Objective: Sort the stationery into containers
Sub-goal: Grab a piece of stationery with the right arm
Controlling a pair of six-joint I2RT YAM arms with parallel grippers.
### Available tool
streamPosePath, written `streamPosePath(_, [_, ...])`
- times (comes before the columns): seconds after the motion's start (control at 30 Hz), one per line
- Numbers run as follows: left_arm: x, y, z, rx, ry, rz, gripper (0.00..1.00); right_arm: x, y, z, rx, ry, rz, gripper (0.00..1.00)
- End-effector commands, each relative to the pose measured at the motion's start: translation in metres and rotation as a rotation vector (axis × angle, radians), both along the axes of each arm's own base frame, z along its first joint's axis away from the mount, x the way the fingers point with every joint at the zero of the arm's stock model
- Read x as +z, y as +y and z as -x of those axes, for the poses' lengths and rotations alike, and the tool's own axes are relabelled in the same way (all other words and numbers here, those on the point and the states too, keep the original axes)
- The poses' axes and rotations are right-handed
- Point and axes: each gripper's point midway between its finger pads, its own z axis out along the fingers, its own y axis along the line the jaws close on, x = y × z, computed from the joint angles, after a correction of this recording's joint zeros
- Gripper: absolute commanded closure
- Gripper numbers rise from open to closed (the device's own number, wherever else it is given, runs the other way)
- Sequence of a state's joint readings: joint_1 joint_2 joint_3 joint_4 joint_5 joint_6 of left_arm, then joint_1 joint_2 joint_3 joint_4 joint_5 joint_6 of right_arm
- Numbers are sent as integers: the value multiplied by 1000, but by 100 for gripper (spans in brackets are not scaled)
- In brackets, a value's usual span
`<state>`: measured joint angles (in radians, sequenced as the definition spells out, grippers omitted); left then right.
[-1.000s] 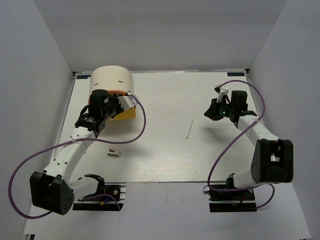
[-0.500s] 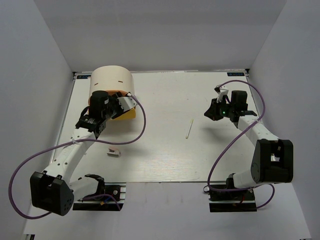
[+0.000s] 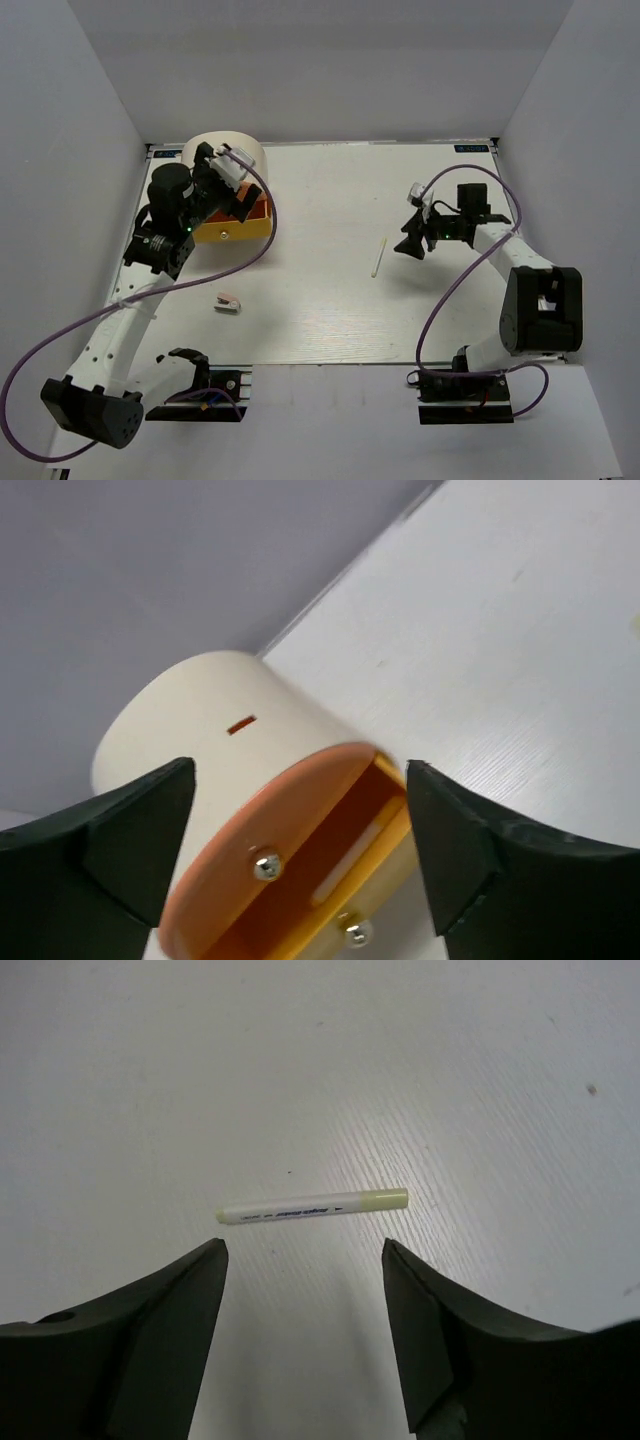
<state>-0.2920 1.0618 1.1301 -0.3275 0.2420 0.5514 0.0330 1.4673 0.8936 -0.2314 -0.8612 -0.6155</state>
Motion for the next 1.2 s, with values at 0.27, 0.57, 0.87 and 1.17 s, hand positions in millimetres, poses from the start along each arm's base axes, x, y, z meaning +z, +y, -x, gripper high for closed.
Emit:
streamPosePath(0.27, [-59, -14, 44, 372, 661, 750, 0, -21, 15, 18, 862, -383, 171, 29])
streamPosePath(0.57, [-129, 16, 96, 665, 747, 1159, 30, -53, 27, 19, 1161, -442, 372, 41])
streamPosePath(0.87, [-148, 47, 115, 835, 681, 1184, 11, -75, 45, 18, 1294, -428, 460, 44])
streamPosePath(1.17, [-156, 53, 110, 896, 667, 1249, 10, -101, 41, -2, 1313, -420, 625, 47])
